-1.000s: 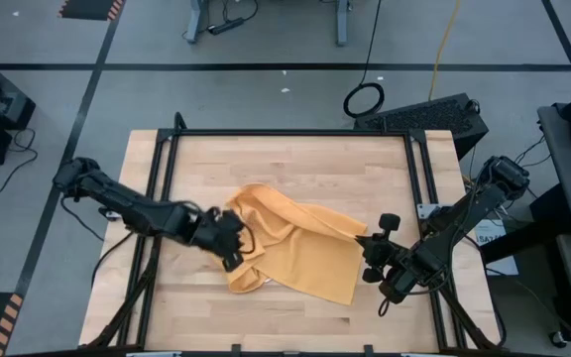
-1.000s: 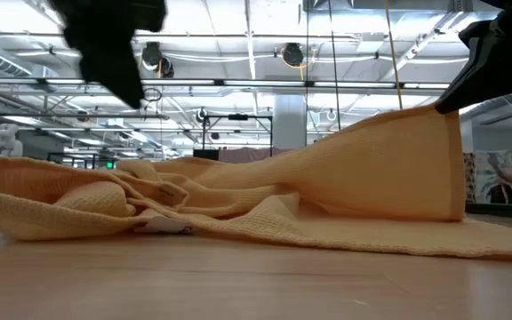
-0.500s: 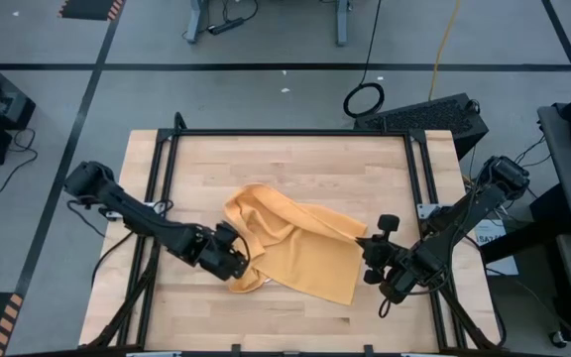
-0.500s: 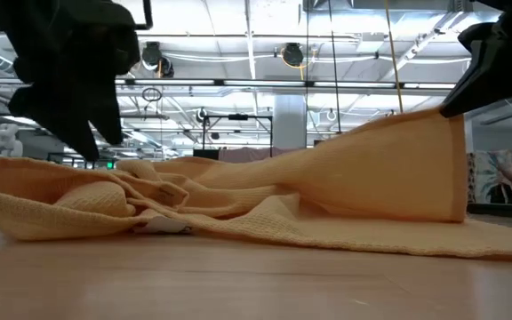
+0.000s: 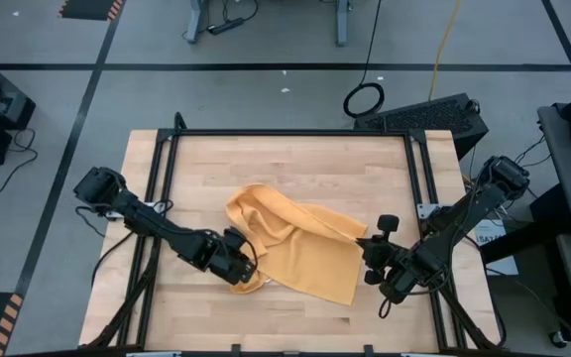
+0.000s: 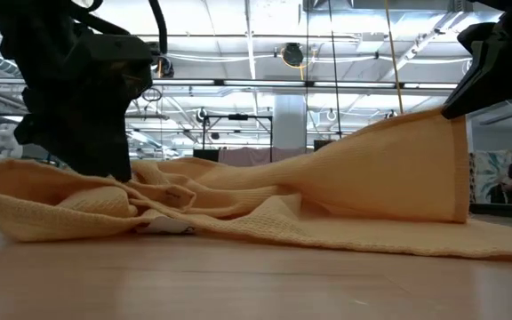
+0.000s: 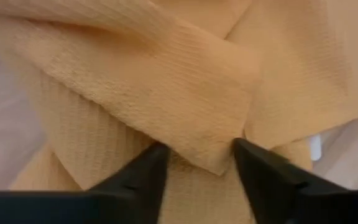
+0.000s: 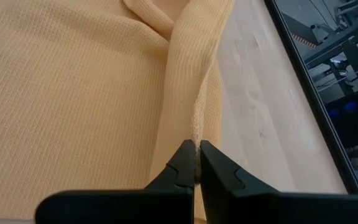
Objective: Roll towel
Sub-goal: Roll the yellow towel
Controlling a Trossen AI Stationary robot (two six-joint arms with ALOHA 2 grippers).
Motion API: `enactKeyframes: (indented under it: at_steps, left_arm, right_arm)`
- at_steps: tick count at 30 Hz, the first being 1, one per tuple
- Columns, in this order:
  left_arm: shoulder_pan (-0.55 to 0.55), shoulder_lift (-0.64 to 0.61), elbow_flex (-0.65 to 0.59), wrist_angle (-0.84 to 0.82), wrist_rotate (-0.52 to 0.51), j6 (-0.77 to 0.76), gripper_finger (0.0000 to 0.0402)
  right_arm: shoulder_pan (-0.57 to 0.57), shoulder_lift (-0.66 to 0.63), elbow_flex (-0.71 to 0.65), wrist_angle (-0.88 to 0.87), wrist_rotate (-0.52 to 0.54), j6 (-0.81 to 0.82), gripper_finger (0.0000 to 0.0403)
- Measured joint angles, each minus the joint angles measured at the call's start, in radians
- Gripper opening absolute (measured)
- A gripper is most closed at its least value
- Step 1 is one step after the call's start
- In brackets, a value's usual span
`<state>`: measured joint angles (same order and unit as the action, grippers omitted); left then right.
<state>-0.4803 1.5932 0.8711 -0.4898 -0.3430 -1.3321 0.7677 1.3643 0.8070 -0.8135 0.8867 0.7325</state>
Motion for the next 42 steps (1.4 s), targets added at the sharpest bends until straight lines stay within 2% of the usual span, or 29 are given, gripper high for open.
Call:
enactKeyframes:
  at_steps: [4,6,11,15,18,20,24,32,37,40,42]
  left_arm:
    - [0.0,-0.02,0.001,-0.019,-0.038,0.016,0.0042]
    - [0.0,-0.043,0.001,-0.025,-0.043,0.047,0.0014]
    - [0.003,-0.157,0.04,-0.16,-0.042,0.123,0.0005]
    - [0.003,-0.281,0.164,-0.459,-0.055,0.171,0.0004]
    - [0.003,-0.358,0.286,-0.691,-0.118,0.163,0.0003]
    - [0.003,-0.392,0.359,-0.798,-0.165,0.171,0.0002]
    - [0.038,-0.417,0.508,-1.06,-0.189,0.215,0.0002]
    - [0.103,-0.448,0.728,-1.075,-0.267,0.489,0.0001]
    - [0.128,-0.448,0.897,-1.066,-0.395,0.646,0.0001]
    - [0.195,-0.442,0.961,-1.074,-0.403,0.755,0.0]
    - [0.25,-0.442,0.978,-1.077,-0.356,0.825,0.0]
  right_arm:
    - [0.0,0.0,0.0,-0.001,0.0,-0.011,0.0]
    - [0.0,0.0,0.0,-0.002,-0.001,-0.011,0.0]
    - [0.006,0.0,0.0,-0.008,-0.004,-0.016,0.0]
    - [0.034,-0.003,0.0,-0.036,-0.004,0.002,0.0]
    - [0.065,-0.018,0.0,-0.077,-0.004,0.065,0.0]
    - [0.086,-0.031,0.0,-0.106,-0.004,0.113,0.0]
    - [0.138,-0.054,0.0,-0.144,-0.004,0.183,0.0]
    - [0.237,-0.136,0.0,-0.225,-0.048,0.309,0.0]
    - [0.284,-0.181,0.0,-0.281,-0.095,0.395,0.0]
    - [0.301,-0.191,0.0,-0.34,-0.137,0.471,0.0]
    - [0.311,-0.194,0.0,-0.393,-0.151,0.547,0.0]
